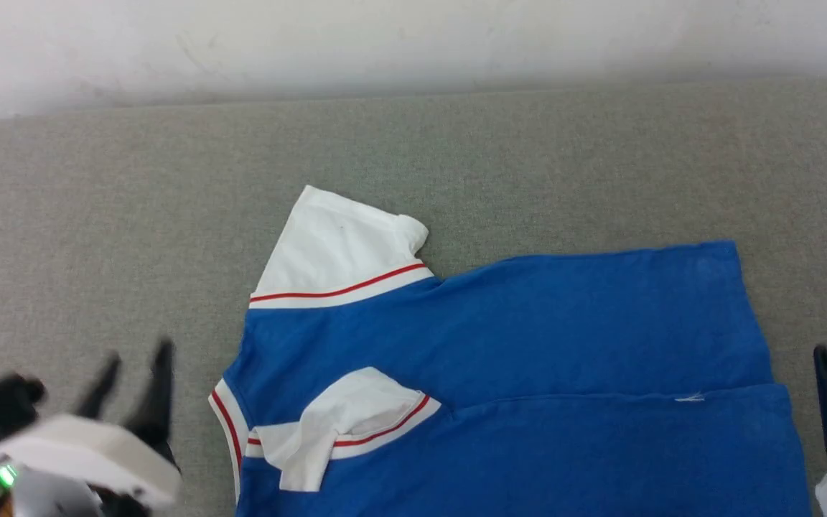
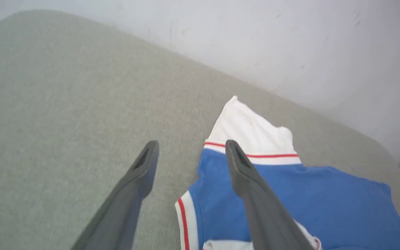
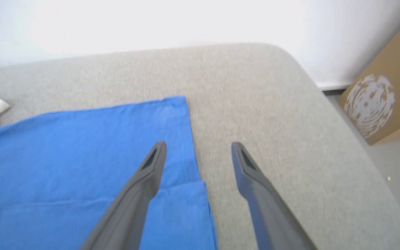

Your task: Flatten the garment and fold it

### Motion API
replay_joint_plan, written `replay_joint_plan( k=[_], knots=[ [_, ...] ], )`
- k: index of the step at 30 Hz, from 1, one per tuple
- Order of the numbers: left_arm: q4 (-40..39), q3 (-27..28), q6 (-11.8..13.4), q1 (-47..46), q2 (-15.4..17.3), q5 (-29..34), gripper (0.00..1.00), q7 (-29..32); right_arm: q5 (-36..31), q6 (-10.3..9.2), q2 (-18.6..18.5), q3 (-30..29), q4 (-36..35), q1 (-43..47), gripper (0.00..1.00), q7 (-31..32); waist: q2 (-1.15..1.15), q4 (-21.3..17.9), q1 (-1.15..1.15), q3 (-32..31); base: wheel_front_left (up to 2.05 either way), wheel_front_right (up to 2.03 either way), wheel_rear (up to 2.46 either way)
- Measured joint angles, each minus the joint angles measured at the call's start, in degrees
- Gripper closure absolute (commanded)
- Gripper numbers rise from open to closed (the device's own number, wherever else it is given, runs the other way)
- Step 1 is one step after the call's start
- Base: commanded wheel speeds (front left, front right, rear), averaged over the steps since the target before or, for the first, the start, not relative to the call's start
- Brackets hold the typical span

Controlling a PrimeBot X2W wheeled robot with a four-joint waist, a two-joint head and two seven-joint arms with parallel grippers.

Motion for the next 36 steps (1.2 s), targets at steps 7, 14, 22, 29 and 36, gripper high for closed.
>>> replay_joint_plan(
  k=[7, 14, 22, 29, 36],
  knots=[
    [-1.7, -0.5, -0.3, -18.9, 5.5, 8.8, 0.00, -1.1, -2.3, 0.00, 0.3, 2.2, -1.4, -3.9, 0.00, -4.8, 0.00, -0.5, 0.01, 3.9, 0.00, 0.00, 0.00],
    [7.8, -11.4, -10.9, -44.2, 8.8, 13.8, 0.00, 7.3, -2.3, 0.00, 0.4, 5.1, 0.8, -6.9, 0.00, -6.5, 0.00, -1.4, 0.02, 9.2, 0.00, 0.00, 0.00],
    [20.3, -20.3, -21.3, -58.5, 7.7, 11.1, 0.00, 21.7, -2.3, 0.00, 0.4, 7.6, 2.7, -9.4, 0.00, -7.6, 0.00, -3.2, 0.02, 15.2, 0.00, 0.00, 0.00],
    [25.9, -23.6, -23.0, -59.8, 8.7, 9.0, 0.00, 32.3, -2.3, 0.00, 0.4, 8.2, 3.7, -10.9, 0.00, -8.2, 0.00, -5.4, 0.01, 19.0, 0.00, 0.00, 0.00],
    [26.8, -24.4, -21.4, -59.8, 9.7, 8.3, 1.00, 36.3, -2.4, 0.00, 0.4, 8.3, 3.7, -12.0, 0.00, -8.1, 0.00, -6.7, 0.00, 21.1, 0.00, 0.00, 0.00]
  ],
)
